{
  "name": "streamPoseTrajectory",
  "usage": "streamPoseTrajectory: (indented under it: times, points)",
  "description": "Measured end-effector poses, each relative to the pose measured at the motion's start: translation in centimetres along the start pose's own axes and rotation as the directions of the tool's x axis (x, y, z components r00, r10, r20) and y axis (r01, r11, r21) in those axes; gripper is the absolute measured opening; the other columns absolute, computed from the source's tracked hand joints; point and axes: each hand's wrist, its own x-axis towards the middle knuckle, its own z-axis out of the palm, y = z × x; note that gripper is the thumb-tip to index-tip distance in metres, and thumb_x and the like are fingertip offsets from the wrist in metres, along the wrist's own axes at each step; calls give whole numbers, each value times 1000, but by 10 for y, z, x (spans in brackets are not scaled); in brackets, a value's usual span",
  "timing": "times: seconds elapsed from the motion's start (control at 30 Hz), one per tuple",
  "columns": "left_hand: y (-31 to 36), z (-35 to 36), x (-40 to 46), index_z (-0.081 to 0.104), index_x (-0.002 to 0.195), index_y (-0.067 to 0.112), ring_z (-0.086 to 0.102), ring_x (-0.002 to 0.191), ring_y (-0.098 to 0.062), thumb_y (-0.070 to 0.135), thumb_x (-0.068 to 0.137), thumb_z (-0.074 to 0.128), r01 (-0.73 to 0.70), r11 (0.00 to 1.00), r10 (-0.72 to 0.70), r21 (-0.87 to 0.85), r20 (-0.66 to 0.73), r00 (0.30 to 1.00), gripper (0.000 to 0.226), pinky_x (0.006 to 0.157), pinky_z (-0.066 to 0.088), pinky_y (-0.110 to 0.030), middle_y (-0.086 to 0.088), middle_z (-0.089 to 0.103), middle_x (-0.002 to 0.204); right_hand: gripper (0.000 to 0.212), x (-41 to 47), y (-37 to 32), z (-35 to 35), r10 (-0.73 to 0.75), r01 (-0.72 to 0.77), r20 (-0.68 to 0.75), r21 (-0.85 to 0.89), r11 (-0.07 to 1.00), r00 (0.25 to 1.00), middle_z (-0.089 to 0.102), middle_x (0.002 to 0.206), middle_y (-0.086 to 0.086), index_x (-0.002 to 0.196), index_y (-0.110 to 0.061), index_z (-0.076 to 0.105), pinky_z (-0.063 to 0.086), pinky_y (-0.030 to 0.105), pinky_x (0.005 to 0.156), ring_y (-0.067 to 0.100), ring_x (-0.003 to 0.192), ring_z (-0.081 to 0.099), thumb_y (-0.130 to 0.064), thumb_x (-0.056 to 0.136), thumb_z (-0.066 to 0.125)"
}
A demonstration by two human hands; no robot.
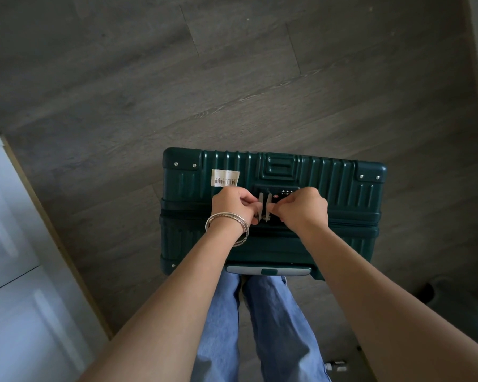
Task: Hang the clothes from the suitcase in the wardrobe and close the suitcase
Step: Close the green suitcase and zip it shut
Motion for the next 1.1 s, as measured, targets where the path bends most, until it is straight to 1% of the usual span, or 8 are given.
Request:
streamPoseTrajectory:
  times: [0.17,0.47,0.57,0.67,0.73,0.8,0.93,1.1]
  points:
    - [-2,1,3,70,86,6,51,30,10,11,83,67,4,1000,-4,-5,5,1000,7,45,40,4,6,58,54,32,-2,-3,1,4,-5,-27,-27,1000,1000,68,88,9,91,-8,69,48,27,60,24,75,62,-33,72,78]
    - [-1,4,7,68,81,7,51,29,9,11,83,65,12,1000,-12,19,3,1000,5,42,40,2,4,59,53,20,1,-11,5,-34,26,-60,-126,992,998,53,62,1,86,-8,67,36,20,46,16,54,49,-25,77,72]
    - [-1,3,6,66,79,9,51,30,8,11,83,66,11,1000,-11,13,5,1000,5,42,40,1,4,59,54,19,2,-12,3,-62,57,-39,-115,992,997,59,67,5,80,-6,66,36,19,46,18,56,52,-24,77,72]
    - [-1,0,3,68,81,8,53,31,8,11,82,67,13,1000,-13,-12,8,1000,4,45,41,2,3,60,54,12,0,-7,-4,-120,121,17,-78,990,993,65,74,6,74,-8,67,46,23,54,19,63,57,-19,77,70]
    - [-1,-2,-1,69,83,8,53,32,7,12,82,67,9,1000,-8,-19,22,1000,4,45,42,2,3,61,55,7,-4,-2,-9,-165,166,62,-10,986,984,66,80,2,83,-12,70,51,26,64,15,69,58,-15,80,66]
    - [0,-3,-3,70,85,9,53,30,7,12,82,67,5,1000,-5,-20,26,1000,5,45,43,0,4,61,57,11,-8,4,-12,-228,221,89,78,972,970,65,81,-3,92,-16,70,48,21,61,9,69,56,-16,82,64]
    - [2,-1,-5,70,86,10,52,28,4,12,82,67,12,1000,-12,-27,0,1000,5,41,43,-3,5,61,58,15,-13,13,-10,-369,364,52,86,928,928,55,71,-12,100,-23,69,42,15,57,1,64,50,-24,86,65]
    - [4,-3,-3,71,88,11,52,29,-2,14,84,66,28,1000,-28,10,-4,1000,7,38,44,-6,2,63,62,17,-14,10,-2,-407,407,-22,80,910,913,54,69,-15,102,-24,71,52,30,71,4,64,51,-25,85,65]
